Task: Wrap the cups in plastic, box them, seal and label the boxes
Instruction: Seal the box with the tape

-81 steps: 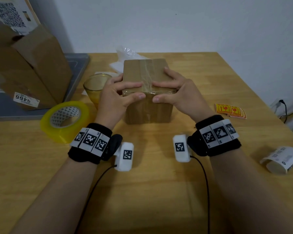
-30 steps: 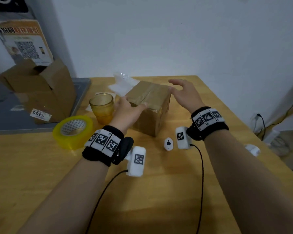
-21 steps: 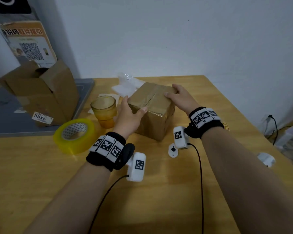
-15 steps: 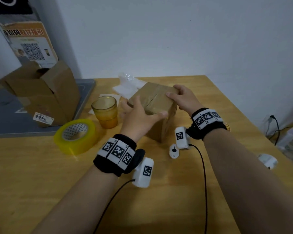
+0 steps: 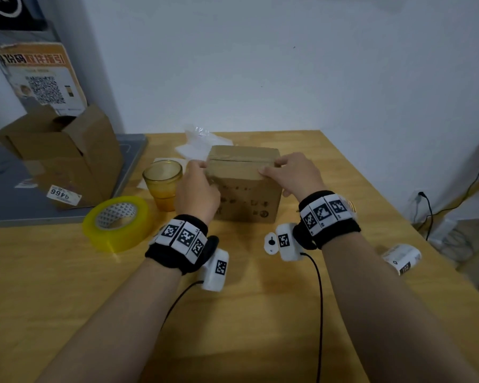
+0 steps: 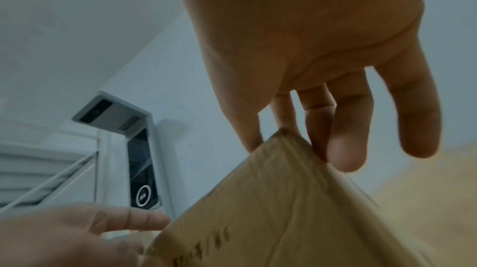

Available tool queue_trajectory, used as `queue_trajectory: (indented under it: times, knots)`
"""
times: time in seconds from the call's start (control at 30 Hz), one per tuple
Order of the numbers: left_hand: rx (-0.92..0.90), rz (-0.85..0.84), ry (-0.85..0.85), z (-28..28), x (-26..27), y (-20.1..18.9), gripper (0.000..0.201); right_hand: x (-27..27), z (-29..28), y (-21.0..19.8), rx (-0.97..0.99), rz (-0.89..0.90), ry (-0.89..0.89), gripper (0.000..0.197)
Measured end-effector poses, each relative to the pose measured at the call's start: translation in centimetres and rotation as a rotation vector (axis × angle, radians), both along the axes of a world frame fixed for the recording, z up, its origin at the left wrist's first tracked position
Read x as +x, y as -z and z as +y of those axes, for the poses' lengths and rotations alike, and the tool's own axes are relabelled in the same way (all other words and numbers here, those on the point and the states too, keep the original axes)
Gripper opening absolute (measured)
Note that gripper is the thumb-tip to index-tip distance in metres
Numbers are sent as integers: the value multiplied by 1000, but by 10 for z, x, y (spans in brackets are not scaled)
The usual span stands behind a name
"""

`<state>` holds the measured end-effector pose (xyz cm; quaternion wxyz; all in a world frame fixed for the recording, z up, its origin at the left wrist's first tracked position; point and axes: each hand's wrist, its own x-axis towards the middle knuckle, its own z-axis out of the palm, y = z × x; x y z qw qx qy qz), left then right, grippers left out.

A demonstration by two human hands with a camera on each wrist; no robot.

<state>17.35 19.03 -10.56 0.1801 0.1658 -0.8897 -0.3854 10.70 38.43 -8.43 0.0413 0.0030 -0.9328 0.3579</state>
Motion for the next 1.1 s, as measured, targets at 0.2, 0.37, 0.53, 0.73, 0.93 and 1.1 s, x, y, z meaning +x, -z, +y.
queue_trajectory:
  times: [0.2, 0.37, 0.53, 0.73, 0.93, 1.1]
  knots:
    - [335, -132, 227, 10, 17, -23, 44, 12, -7, -16, 119, 26, 20, 23]
    - [297, -275, 373, 22, 26, -15, 54, 10, -8, -10, 35, -56, -137, 56]
    - [211, -237, 381, 16, 25, -5, 95, 23, -16, -4, -45, -23, -99, 53]
    - [194, -49, 295, -21, 32, -5, 49, 50, -34, -4, -132, -70, -121, 32]
    - [238, 9, 219, -49, 54, 5, 44, 64, -53, -13, -25, -11, -142, 26]
    - [37, -244, -10, -89, 66, 18, 63, 73, -66, -23, 1, 62, -147, 10]
